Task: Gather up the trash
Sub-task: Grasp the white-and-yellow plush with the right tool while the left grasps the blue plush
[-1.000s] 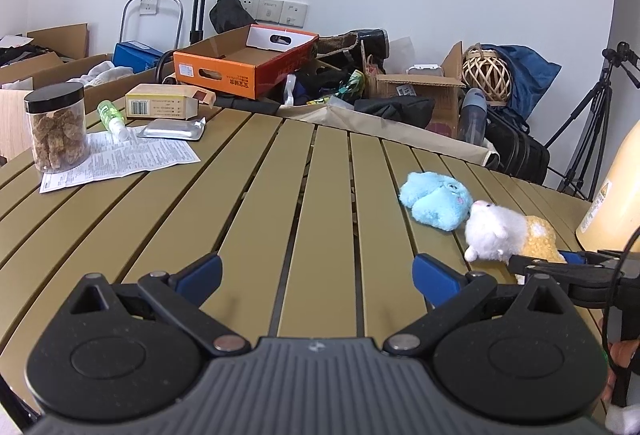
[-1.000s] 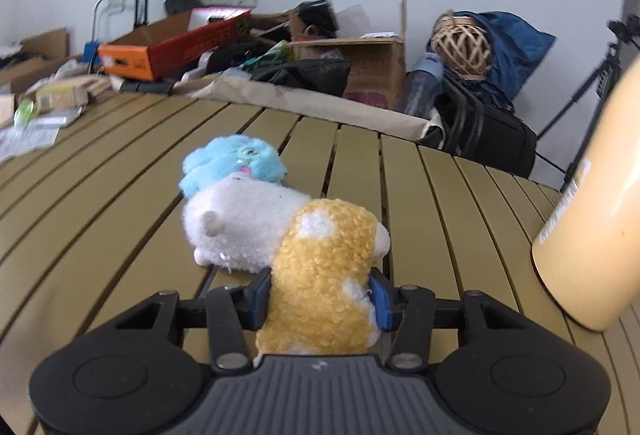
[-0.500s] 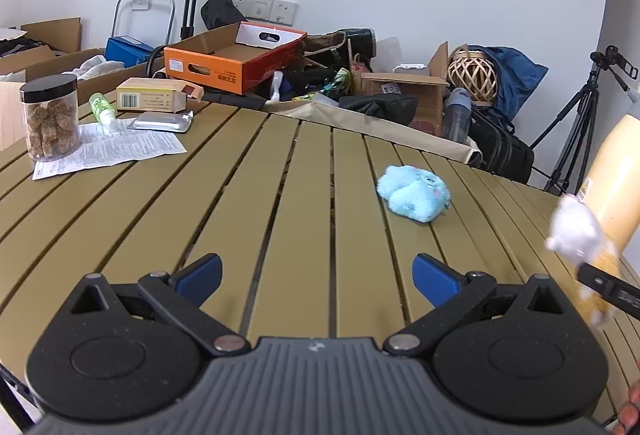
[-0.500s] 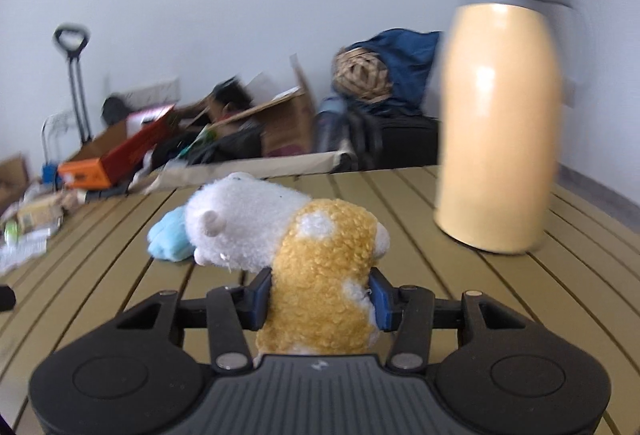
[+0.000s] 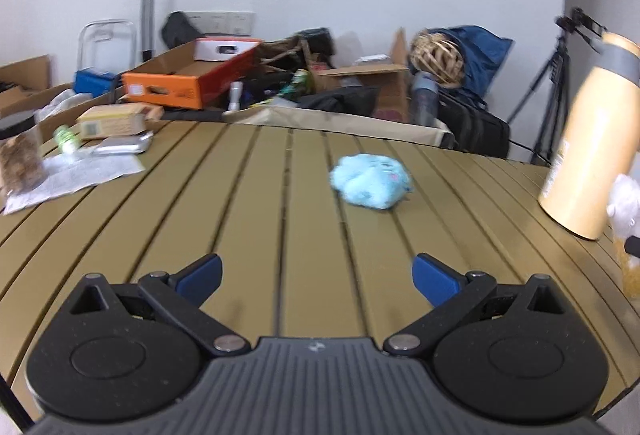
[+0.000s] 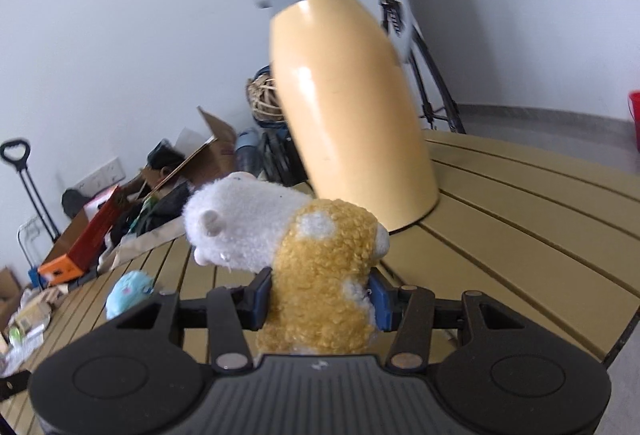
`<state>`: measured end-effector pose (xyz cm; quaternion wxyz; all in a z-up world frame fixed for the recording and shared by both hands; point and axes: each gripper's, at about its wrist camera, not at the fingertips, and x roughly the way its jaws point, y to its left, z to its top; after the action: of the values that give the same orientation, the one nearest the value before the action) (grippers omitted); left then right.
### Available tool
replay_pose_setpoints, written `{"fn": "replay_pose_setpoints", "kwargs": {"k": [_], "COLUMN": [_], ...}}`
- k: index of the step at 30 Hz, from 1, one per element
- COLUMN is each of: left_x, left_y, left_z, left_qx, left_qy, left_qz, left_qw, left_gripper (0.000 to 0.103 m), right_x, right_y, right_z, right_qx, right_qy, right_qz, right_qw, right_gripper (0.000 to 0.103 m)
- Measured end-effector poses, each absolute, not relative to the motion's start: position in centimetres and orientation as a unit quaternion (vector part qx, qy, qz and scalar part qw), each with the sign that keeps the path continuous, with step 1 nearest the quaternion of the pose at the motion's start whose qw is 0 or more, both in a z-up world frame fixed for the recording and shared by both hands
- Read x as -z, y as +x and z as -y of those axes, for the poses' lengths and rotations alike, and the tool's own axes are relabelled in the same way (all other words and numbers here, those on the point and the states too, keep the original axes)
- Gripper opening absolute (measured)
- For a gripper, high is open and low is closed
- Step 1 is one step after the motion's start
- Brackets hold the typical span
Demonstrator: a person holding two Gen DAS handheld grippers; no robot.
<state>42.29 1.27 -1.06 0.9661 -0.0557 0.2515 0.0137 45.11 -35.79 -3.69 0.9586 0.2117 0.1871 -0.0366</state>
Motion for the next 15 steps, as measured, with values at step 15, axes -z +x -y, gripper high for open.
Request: {"fn": "replay_pose_setpoints", "kwargs": {"k": [15], "left_x": [-1.8], "left_y": [51.6], "left_z": [4.8], "left_qx": [0.009], "left_qy": [0.016], "left_qz": [-0.293], "left_qw": [0.956], "left_gripper": [0.103], "right_x": [5.2], "right_y": [44.2], "right_z": [40.2], "right_qx": [0.060], "right_qy": [0.250], "right_qz": [-0.172], "right_qw": [0.951], "right_gripper": [0.048]}}
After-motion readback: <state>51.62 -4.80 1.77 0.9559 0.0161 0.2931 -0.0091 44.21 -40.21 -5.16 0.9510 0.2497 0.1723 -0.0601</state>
